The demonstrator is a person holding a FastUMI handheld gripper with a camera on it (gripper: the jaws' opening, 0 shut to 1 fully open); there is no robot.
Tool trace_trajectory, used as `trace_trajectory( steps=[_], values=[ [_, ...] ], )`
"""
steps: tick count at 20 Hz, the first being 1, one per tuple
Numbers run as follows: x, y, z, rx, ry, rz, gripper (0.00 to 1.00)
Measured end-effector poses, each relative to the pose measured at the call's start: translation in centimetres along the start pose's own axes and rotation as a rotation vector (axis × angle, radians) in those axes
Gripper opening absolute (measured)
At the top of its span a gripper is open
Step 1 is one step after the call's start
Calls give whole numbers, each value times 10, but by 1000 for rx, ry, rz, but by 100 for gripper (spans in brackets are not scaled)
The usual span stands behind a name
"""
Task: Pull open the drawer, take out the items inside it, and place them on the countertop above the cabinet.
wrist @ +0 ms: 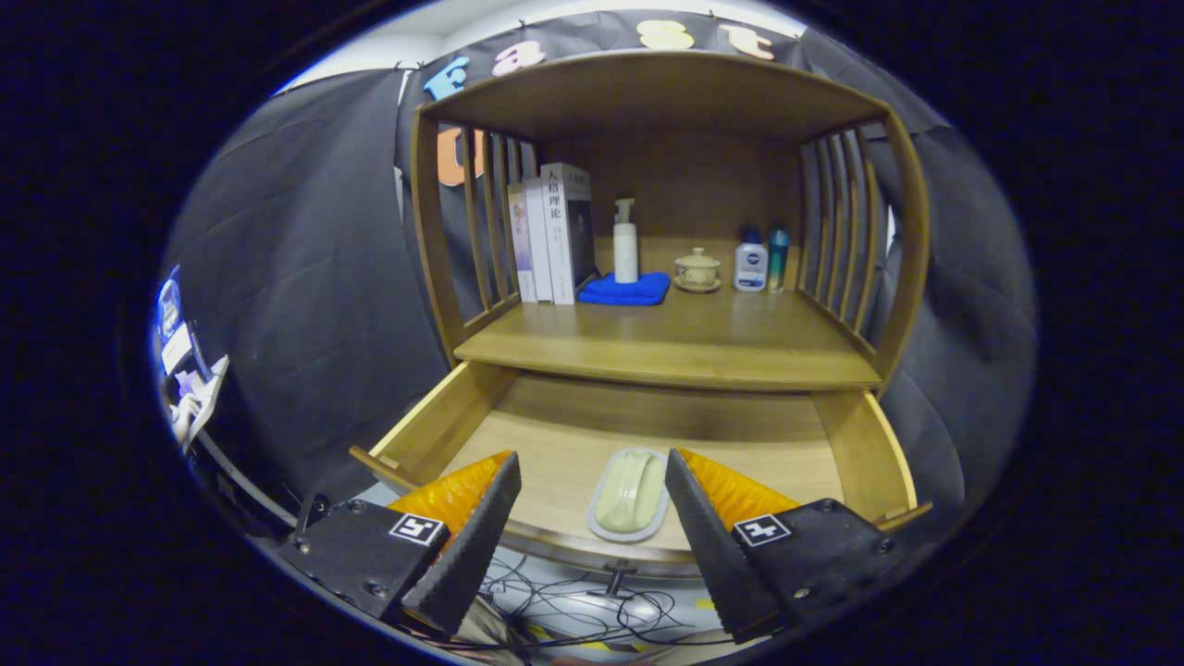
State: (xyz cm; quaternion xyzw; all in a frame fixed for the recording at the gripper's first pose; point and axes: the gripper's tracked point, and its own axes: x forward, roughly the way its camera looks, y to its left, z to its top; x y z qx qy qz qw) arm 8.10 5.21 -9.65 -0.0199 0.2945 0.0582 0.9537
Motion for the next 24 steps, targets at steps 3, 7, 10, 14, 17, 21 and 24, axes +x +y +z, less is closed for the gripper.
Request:
trace_trajectory(
  steps=[3,7,10,14,17,21,24],
  values=[
    [21,-4,1,60,88,-5,98],
    [47,-9,-9,76,193,-31,95],
    [63,-15,-20,102,269,-64,93],
    [82,-26,-40,82,360,-125,85],
    [90,-42,-51,84,427,-206,79],
    [100,-44,-56,119,484,-209,64],
    [104,-45,-61,124,517,-211,48]
  ],
)
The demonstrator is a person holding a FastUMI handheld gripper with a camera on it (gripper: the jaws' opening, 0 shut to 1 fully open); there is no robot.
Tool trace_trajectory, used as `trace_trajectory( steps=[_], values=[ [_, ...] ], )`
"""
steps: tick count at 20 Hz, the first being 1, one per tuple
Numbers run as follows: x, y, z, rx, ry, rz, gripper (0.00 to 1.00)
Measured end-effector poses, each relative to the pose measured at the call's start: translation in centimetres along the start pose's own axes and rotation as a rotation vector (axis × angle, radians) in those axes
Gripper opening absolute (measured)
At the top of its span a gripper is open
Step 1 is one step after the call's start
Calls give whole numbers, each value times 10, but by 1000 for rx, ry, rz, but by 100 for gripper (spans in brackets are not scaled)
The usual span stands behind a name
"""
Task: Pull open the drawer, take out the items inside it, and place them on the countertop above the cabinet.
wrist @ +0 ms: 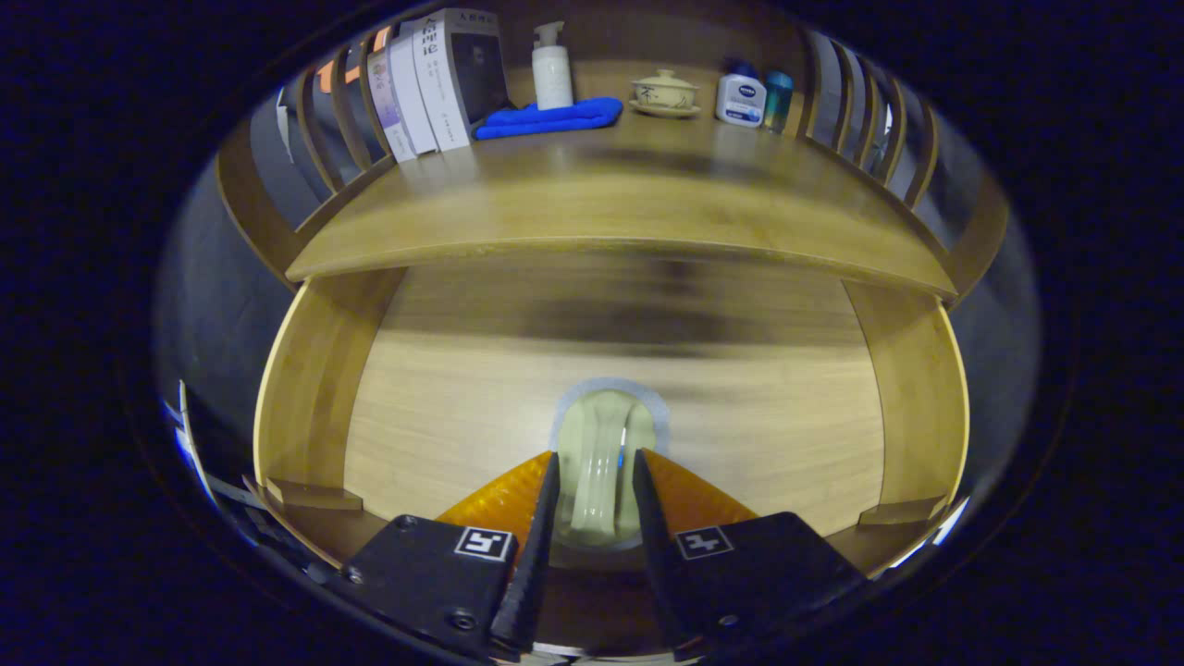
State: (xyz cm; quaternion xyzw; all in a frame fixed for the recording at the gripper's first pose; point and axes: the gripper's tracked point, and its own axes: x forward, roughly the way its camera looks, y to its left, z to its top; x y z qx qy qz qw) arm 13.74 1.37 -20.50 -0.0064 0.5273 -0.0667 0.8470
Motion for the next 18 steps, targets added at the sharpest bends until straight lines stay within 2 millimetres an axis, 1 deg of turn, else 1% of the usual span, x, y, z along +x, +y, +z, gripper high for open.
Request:
trace_trajectory(
  steps=[3,5,8,9,12,16,18],
  values=[
    [9,0,-5,19,32,10,33],
    [8,-2,-3,36,24,9,32],
    [6,-6,-1,11,20,-10,23],
    [1,-7,2,-2,6,-12,22],
    [-14,-8,15,2,-41,-12,21],
    [-44,-4,31,-13,-90,1,21],
    [-61,-3,42,-35,-113,2,21]
  ],
)
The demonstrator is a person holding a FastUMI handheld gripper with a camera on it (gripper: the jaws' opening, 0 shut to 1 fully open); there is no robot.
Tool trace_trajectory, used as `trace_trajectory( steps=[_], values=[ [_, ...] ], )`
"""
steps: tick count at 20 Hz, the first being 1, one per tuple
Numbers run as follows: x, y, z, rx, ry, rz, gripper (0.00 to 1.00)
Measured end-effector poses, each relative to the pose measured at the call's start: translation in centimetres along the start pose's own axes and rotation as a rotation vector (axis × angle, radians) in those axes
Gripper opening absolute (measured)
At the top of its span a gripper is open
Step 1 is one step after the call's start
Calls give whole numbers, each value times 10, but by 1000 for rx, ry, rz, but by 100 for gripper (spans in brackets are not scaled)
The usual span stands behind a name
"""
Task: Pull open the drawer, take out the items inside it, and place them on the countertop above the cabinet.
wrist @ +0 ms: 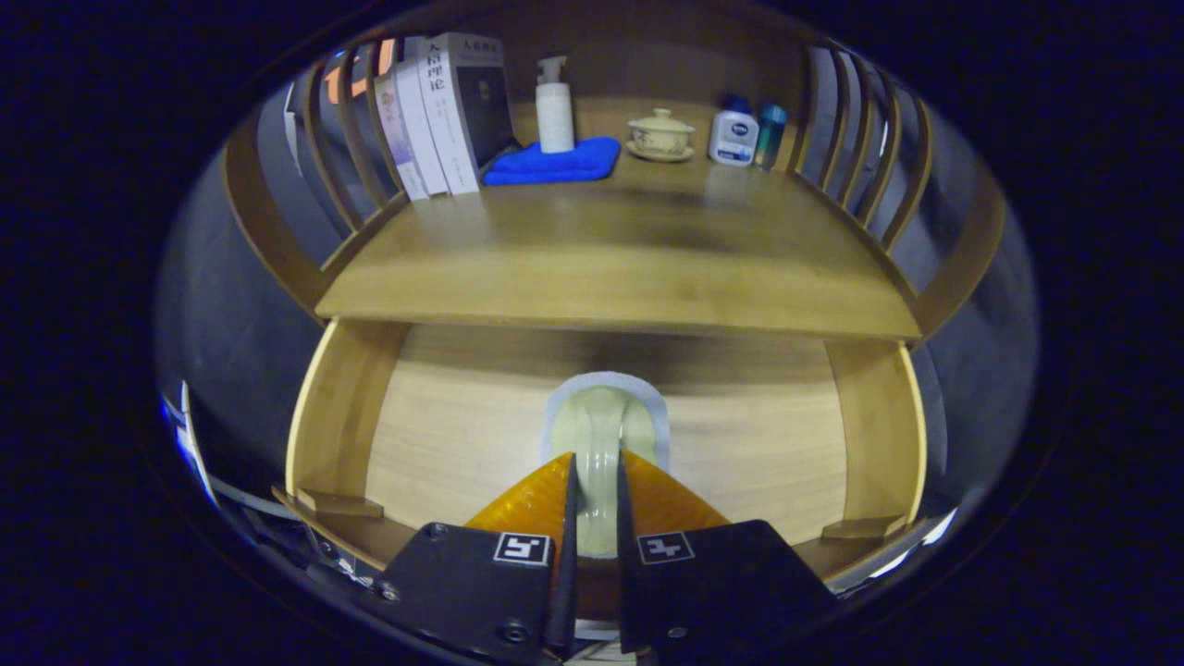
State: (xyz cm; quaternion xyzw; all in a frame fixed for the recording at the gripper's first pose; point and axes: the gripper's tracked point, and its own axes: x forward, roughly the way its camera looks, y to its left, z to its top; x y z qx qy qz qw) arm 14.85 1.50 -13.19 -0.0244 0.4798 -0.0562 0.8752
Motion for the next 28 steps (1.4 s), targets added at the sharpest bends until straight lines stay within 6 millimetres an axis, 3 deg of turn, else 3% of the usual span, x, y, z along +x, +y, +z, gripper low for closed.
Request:
trace_trajectory(
  steps=[7,12,19,28],
  values=[
    [-43,-8,60,-3,-116,-22,21],
    [-52,-10,102,15,-202,-41,21],
    [-36,-6,144,36,-240,-73,21],
    [-4,0,169,57,-276,-84,21]
  ],
)
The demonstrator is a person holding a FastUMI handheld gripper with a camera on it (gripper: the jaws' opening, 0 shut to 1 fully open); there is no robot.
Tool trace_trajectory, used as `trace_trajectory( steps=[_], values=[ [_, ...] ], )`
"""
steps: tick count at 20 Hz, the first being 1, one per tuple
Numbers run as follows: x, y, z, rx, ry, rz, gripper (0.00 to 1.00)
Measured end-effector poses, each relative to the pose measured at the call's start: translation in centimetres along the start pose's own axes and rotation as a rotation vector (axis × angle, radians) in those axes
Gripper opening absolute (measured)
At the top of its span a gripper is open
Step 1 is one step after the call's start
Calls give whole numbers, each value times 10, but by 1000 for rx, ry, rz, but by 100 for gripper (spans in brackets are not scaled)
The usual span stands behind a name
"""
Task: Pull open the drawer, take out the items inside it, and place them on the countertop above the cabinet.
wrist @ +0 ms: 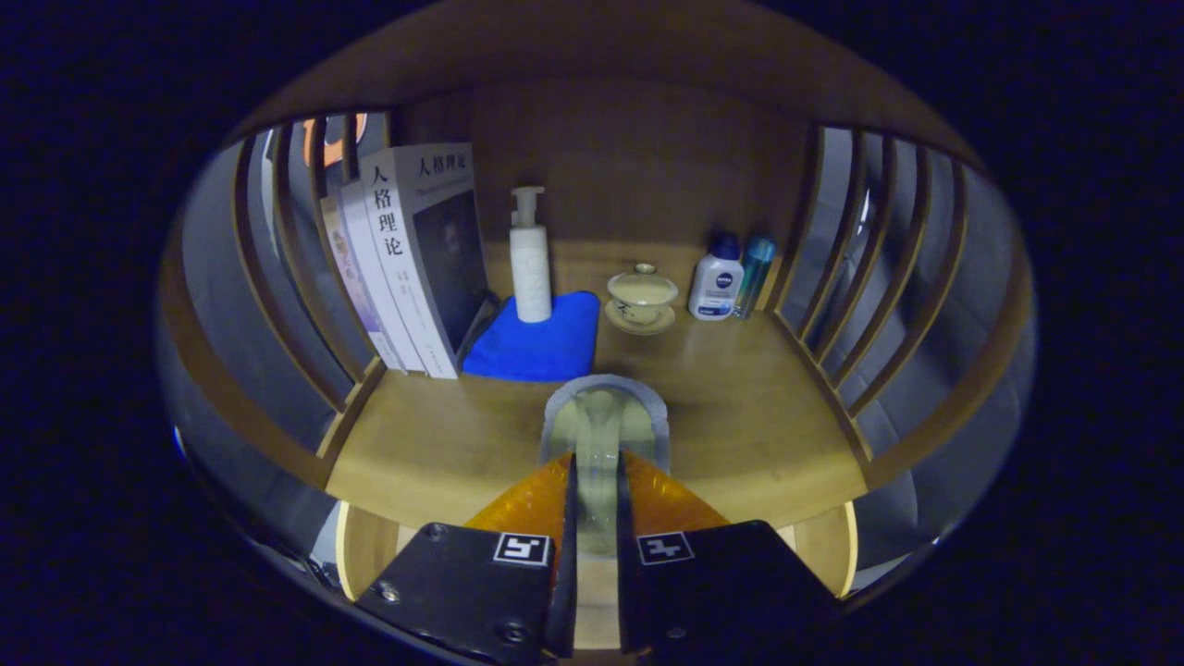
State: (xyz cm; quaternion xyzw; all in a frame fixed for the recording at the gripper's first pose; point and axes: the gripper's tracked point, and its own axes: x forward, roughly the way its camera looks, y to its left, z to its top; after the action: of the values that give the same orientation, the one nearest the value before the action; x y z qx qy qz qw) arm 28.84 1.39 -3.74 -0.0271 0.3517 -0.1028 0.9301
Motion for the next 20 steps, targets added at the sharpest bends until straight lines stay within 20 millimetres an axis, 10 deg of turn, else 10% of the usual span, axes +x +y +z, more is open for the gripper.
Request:
trace_trajectory(
  steps=[10,13,20],
  values=[
    [22,-6,5,-19,-39,-25,28],
    [7,0,3,-39,-74,-12,60],
    [-53,15,-17,-41,-164,84,67]
  ],
)
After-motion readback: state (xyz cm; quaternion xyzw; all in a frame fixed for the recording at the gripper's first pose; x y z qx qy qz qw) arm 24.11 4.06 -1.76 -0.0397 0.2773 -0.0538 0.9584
